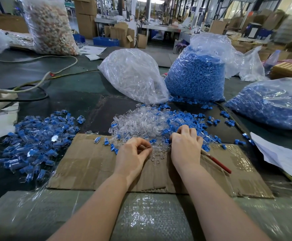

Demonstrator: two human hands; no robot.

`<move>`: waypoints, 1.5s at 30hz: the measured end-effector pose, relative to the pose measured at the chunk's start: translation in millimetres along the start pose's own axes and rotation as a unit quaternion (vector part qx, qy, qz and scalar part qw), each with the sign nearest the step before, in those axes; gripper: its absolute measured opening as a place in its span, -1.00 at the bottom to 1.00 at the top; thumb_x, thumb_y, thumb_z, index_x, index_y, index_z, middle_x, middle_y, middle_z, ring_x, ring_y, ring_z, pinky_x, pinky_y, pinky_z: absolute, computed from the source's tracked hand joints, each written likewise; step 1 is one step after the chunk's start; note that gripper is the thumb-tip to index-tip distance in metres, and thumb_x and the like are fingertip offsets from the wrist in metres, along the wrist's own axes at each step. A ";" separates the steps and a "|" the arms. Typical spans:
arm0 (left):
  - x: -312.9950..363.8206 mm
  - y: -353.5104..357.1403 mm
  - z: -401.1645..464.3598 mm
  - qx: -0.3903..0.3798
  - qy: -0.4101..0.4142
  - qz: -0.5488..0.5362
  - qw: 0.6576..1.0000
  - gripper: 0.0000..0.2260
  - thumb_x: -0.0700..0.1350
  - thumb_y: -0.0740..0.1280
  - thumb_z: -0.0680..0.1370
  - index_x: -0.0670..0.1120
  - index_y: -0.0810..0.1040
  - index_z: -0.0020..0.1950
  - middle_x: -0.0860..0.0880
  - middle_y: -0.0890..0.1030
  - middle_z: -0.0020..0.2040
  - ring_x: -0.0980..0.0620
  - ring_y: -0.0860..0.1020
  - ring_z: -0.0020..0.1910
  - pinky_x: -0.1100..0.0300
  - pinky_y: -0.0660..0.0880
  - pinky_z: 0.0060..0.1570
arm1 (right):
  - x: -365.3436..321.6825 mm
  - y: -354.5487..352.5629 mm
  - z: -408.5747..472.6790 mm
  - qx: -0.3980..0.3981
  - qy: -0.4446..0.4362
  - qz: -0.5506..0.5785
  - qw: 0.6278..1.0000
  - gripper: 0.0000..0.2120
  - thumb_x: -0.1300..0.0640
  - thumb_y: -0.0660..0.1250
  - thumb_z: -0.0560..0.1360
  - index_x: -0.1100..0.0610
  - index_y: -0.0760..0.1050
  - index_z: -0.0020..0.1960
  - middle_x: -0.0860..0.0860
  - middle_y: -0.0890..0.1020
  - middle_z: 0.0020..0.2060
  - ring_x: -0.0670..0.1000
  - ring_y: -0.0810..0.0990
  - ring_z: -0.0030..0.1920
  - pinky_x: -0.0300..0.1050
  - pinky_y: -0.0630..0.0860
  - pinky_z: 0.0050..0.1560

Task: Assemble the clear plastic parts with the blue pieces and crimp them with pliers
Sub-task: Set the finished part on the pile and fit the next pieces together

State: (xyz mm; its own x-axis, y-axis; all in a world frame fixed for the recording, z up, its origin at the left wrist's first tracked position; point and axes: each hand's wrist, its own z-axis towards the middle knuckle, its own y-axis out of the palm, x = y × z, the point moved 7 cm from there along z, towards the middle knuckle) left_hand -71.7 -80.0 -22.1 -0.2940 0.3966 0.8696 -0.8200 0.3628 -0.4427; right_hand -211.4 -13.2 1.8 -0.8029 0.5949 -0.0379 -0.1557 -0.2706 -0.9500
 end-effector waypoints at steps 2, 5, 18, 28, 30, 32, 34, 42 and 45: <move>1.7 -0.4 -0.3 0.000 0.005 0.005 1.000 -0.82 -0.15 0.43 0.45 0.11 0.53 -0.23 0.18 0.53 -0.18 0.26 0.48 -0.19 0.52 0.37 -0.21 | 1.0 -0.4 0.3 0.001 0.000 0.000 1.000 -0.80 0.21 0.14 0.57 0.07 0.52 0.06 0.06 0.36 0.17 0.11 0.29 0.17 0.07 0.24 0.20; 0.4 0.3 -0.4 -0.013 -0.001 -0.004 1.000 -0.85 -0.14 0.42 0.47 0.10 0.53 -0.20 0.17 0.56 -0.20 0.26 0.50 -0.19 0.51 0.39 -0.23 | 2.2 -2.9 -1.6 0.024 -0.004 0.016 1.000 -0.84 0.17 0.17 0.59 0.04 0.51 0.08 0.01 0.40 0.17 0.07 0.30 0.18 0.02 0.19 0.23; -5.4 2.0 1.4 -0.003 -0.008 -0.042 0.999 -0.75 -0.14 0.40 0.49 0.25 0.53 -0.20 0.18 0.62 -0.21 0.22 0.57 -0.17 0.53 0.40 -0.18 | -11.3 -11.8 -34.6 0.085 -0.070 0.311 0.944 -0.78 0.31 0.20 0.56 0.20 0.56 0.13 0.07 0.50 -0.02 0.04 0.50 -0.06 -0.09 0.45 0.03; -10.5 4.6 3.7 -0.003 -0.008 -0.065 0.998 -0.80 -0.17 0.41 0.47 0.15 0.56 -0.20 0.10 0.63 -0.25 0.12 0.60 -0.19 0.21 0.53 -0.06 | -3.1 -13.1 -44.5 0.089 -0.039 0.400 0.911 -0.91 0.29 0.37 0.47 0.16 0.62 -0.07 -0.04 0.66 -0.19 -0.06 0.59 -0.16 -0.19 0.49 -0.05; -9.5 5.0 3.3 -0.008 -0.007 -0.064 0.998 -0.80 -0.17 0.40 0.48 0.15 0.56 -0.18 0.10 0.63 -0.24 0.14 0.60 -0.19 0.26 0.51 -0.08 | -2.9 -11.0 -44.5 0.077 -0.031 0.413 0.907 -0.94 0.25 0.38 0.48 0.15 0.61 -0.09 -0.05 0.65 -0.22 -0.07 0.58 -0.18 -0.18 0.49 -0.08; -8.9 5.6 2.9 -0.015 -0.007 -0.067 0.998 -0.82 -0.18 0.40 0.48 0.13 0.57 -0.17 0.09 0.64 -0.23 0.15 0.60 -0.18 0.33 0.48 -0.11 | -4.2 -8.3 -44.2 0.060 -0.029 0.406 0.911 -0.97 0.19 0.38 0.48 0.14 0.59 -0.12 -0.05 0.64 -0.24 -0.06 0.56 -0.19 -0.15 0.48 -0.10; -8.3 5.4 2.9 -0.019 -0.008 -0.064 0.998 -0.84 -0.17 0.40 0.48 0.11 0.58 -0.15 0.09 0.64 -0.22 0.16 0.59 -0.18 0.39 0.46 -0.13 | -6.7 -5.9 -44.1 0.045 -0.035 0.390 0.919 -0.94 0.15 0.37 0.49 0.13 0.58 -0.13 -0.04 0.63 -0.24 -0.03 0.55 -0.18 -0.12 0.46 -0.09; -4.2 5.8 -0.6 -0.035 -0.005 -0.084 0.996 -0.86 -0.23 0.40 0.47 0.03 0.60 -0.13 0.05 0.65 -0.20 0.13 0.61 -0.16 0.33 0.50 -0.09 | -11.3 -5.0 -44.7 0.047 -0.046 0.339 0.939 -0.87 0.10 0.36 0.48 0.15 0.52 -0.20 0.00 0.60 -0.26 0.05 0.52 -0.18 -0.07 0.42 -0.10; 2.7 6.6 -3.0 -0.045 0.030 -0.044 0.998 -0.84 -0.22 0.40 0.47 0.06 0.59 -0.14 0.09 0.64 -0.20 0.18 0.59 -0.16 0.36 0.49 -0.09 | -13.4 -1.9 -44.5 0.039 -0.050 0.329 0.942 -0.85 0.08 0.35 0.49 0.15 0.52 -0.19 0.02 0.60 -0.24 0.07 0.52 -0.15 -0.07 0.38 -0.08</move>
State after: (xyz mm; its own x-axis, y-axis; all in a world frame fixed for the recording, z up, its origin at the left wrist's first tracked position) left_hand -76.4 -74.1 -23.3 -0.1910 0.4089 0.8924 -0.7932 0.4713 -0.3857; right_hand -174.7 13.0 -9.7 -0.7900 0.2062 -0.5774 0.3559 -0.6126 -0.7057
